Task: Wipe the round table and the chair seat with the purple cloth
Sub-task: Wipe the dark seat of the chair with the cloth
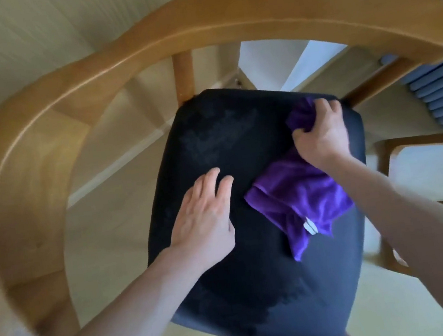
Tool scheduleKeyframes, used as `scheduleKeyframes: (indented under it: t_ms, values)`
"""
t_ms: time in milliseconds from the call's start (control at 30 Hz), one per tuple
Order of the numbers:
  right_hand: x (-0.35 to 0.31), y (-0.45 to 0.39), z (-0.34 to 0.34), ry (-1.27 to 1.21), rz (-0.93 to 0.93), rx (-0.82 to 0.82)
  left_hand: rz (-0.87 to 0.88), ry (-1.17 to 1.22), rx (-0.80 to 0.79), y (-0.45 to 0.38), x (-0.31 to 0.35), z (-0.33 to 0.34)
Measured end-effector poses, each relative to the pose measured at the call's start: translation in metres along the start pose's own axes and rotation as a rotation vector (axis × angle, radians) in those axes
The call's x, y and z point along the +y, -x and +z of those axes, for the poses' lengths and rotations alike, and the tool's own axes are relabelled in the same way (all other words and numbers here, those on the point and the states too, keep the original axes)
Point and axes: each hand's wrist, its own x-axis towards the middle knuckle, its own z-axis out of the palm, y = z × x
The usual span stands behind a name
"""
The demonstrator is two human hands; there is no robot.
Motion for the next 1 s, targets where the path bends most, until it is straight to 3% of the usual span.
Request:
scheduleKeyframes:
  t_ms: [100, 200, 300, 400, 500, 567, 633, 700, 800, 900, 933, 1000]
  values:
    - [-0.014, 0.025, 0.018, 0.118, -0.151, -0.093, -0.013, 0.029, 0.029, 0.007, 0.013, -0.003]
    - [-0.005, 0.091, 0.025, 0.135, -0.403, -0.349, -0.004, -0.02, 0.003, 0.019, 0.018, -0.004]
    - [0.017, 0.115, 0.01, 0.104, -0.46, -0.536, 0.045, -0.099, -0.095, 0.019, 0.018, 0.0]
    - [0.03, 0.084, -0.015, -0.068, -0.389, -0.394, 0.057, -0.137, -0.148, 0.004, 0.021, 0.006]
    - [0.041, 0.018, -0.033, -0.17, -0.17, -0.062, 0.004, -0.15, -0.169, -0.015, 0.026, 0.015]
    - [0.041, -0.019, -0.035, -0.193, -0.002, 0.004, -0.049, -0.137, -0.197, -0.026, 0.03, 0.023]
    - [0.036, -0.025, -0.024, -0.09, 0.032, -0.031, -0.102, -0.102, -0.218, -0.033, 0.035, 0.031]
    - [0.031, 0.007, -0.008, -0.004, -0.17, -0.116, -0.136, -0.088, -0.223, -0.037, 0.038, 0.037]
    - [0.039, 0.087, 0.002, 0.055, -0.514, -0.43, -0.18, -0.086, -0.23, -0.038, 0.041, 0.041]
    - [0.061, 0.116, -0.015, 0.004, -0.592, -0.65, -0.206, -0.079, -0.235, -0.038, 0.046, 0.041]
    - [0.065, 0.11, -0.024, -0.028, -0.59, -0.654, -0.206, -0.09, -0.235, -0.038, 0.047, 0.041]
    - [0.076, 0.086, -0.038, -0.093, -0.499, -0.49, -0.2, -0.123, -0.239, -0.038, 0.047, 0.042]
